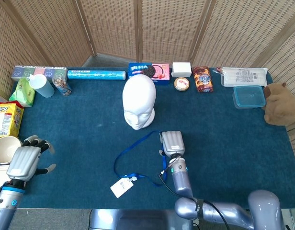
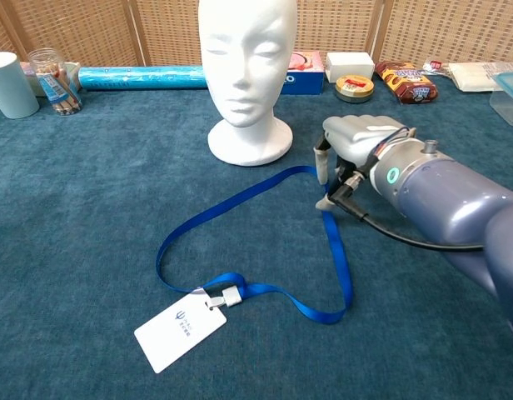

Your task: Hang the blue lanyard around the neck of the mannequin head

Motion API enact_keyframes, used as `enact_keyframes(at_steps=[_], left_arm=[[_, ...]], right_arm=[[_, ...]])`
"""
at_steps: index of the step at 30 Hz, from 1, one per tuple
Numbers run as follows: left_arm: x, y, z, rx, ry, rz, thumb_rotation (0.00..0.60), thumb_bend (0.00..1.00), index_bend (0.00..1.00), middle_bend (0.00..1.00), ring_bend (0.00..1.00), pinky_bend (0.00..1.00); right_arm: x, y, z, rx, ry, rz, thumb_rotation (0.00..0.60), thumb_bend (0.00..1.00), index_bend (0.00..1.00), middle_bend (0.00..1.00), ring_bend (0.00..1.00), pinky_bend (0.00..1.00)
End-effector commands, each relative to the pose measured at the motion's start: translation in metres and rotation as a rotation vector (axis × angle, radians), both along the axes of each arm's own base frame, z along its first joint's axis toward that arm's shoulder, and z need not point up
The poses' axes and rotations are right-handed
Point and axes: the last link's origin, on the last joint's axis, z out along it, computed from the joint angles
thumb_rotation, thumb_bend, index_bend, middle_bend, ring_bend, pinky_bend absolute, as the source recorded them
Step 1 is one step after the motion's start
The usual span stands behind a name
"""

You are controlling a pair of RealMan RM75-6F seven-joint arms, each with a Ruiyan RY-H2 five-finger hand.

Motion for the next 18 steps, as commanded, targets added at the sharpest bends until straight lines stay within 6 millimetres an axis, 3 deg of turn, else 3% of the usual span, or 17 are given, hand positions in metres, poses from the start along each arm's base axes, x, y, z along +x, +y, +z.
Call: enact_keyframes(at_steps=[1,18], left_arm=[[-0.001,-0.001,-0.001,-0.003,0.000,0.004,0.592,0.18,0.49,0.41,0.30,0.17],[-0.005,-0.002,-0.001,-0.003,0.000,0.019,0.593,0.18,0.49,0.41,0.30,0.17]], right_arm=[[0.001,-0.003,-0.001,-0.014,0.011,-0.009,0.543,0.23,0.50,0.97,1.00,1.00],[0.003,-0.013,-0.015,-0.022,0.057,-0.034,0.543,0.22,0.50,0.97,1.00,1.00]])
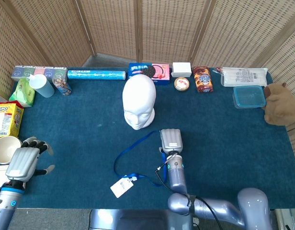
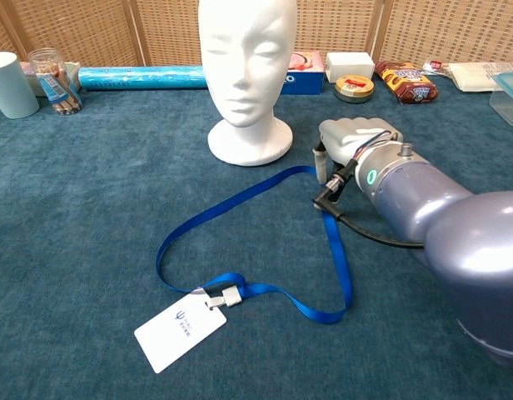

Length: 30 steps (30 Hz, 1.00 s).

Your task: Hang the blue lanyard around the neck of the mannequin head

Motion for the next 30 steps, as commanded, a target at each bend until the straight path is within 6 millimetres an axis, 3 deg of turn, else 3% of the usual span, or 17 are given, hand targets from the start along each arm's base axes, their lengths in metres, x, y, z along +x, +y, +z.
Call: enact_keyframes(at_steps=[1,30], left_arm=[[0.000,0.000,0.000,-0.001,0.000,0.001,0.594,0.18,0.49,0.41,0.30,0.17],[-0.003,-0.001,-0.005,-0.002,-0.010,0.008,0.590,0.18,0.49,0.41,0.30,0.17]], right_arm=[[0.000,-0.001,0.000,-0.002,0.005,-0.001,0.543,0.23,0.50,0.97,1.00,1.00],[-0.018,-0.013,0.010,-0.048,0.056,-0.039,0.544,0.30,0.50,0.97,1.00,1.00]])
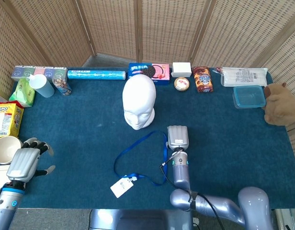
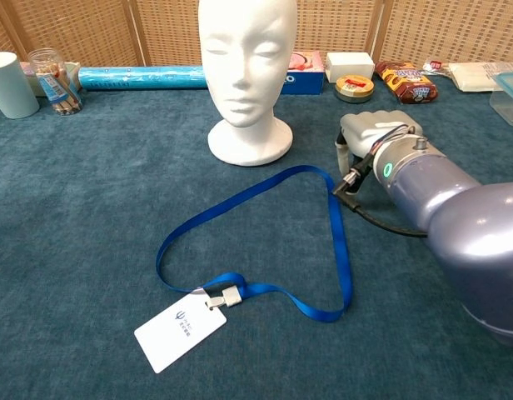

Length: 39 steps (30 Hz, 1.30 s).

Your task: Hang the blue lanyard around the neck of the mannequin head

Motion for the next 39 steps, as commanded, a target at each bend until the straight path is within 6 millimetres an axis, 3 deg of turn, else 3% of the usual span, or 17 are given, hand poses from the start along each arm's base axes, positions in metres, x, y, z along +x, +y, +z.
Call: enact_keyframes(at_steps=[1,20,29,39], left_arm=[[0.000,0.000,0.000,-0.001,-0.002,0.002,0.591,0.18,0.49,0.41,0.30,0.17],[-0.001,-0.003,0.001,-0.001,-0.001,0.001,0.593,0.18,0.49,0.41,0.30,0.17],[-0.001,-0.004,0.001,-0.007,-0.006,0.006,0.595,0.18,0.49,0.41,0.30,0.17],[-0.002,-0.005,0.001,-0.004,-0.009,0.002,0.593,0.18,0.49,0.41,0.30,0.17]], right_arm=[[0.002,0.001,0.001,0.004,-0.025,0.001,0.544,0.30,0.50,0.97,1.00,1.00],[0.025,0.000,-0.002,0.034,-0.085,0.008,0.535,0.29,0.48,0.97,1.00,1.00],[0.023,0.005,-0.015,0.058,-0.035,0.010,0.544,0.29,0.48,0.97,1.00,1.00],[0.015,0.001,-0.012,0.034,0.021,0.007,0.544,0.29,0.47,0.97,1.00,1.00]])
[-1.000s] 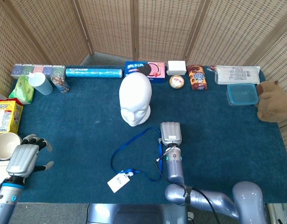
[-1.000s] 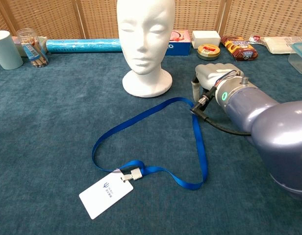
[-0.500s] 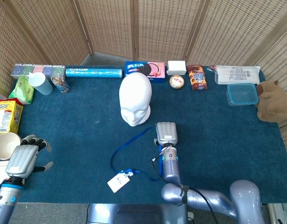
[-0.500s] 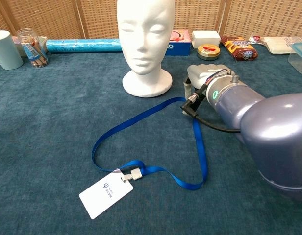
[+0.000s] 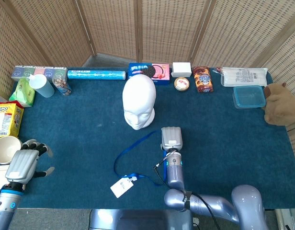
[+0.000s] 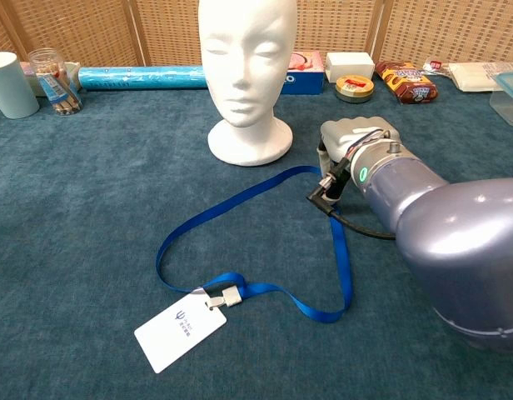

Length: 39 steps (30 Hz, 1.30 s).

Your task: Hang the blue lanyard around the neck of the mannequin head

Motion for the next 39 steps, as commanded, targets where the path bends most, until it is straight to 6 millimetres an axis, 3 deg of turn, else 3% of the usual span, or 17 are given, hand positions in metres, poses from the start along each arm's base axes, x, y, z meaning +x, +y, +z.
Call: enact_keyframes(at_steps=[1,16,39], left_arm=[[0.000,0.000,0.000,0.001,-0.002,-0.002,0.592,0.18,0.49,0.41,0.30,0.17],[0.001,-0.001,-0.001,0.000,-0.006,-0.006,0.592,0.18,0.49,0.41,0.30,0.17],[0.000,-0.004,0.004,0.010,-0.014,0.005,0.592,0.18,0.49,0.41,0.30,0.17]], right_arm=[[-0.003,-0.001,0.002,-0.009,0.010,-0.004,0.546,0.29,0.47,0.97,1.00,1.00],[-0.021,-0.009,0.013,-0.042,0.052,-0.031,0.546,0.29,0.46,0.97,1.00,1.00],[-0.015,-0.017,0.014,-0.010,0.010,-0.051,0.544,0.29,0.40,0.97,1.00,1.00]])
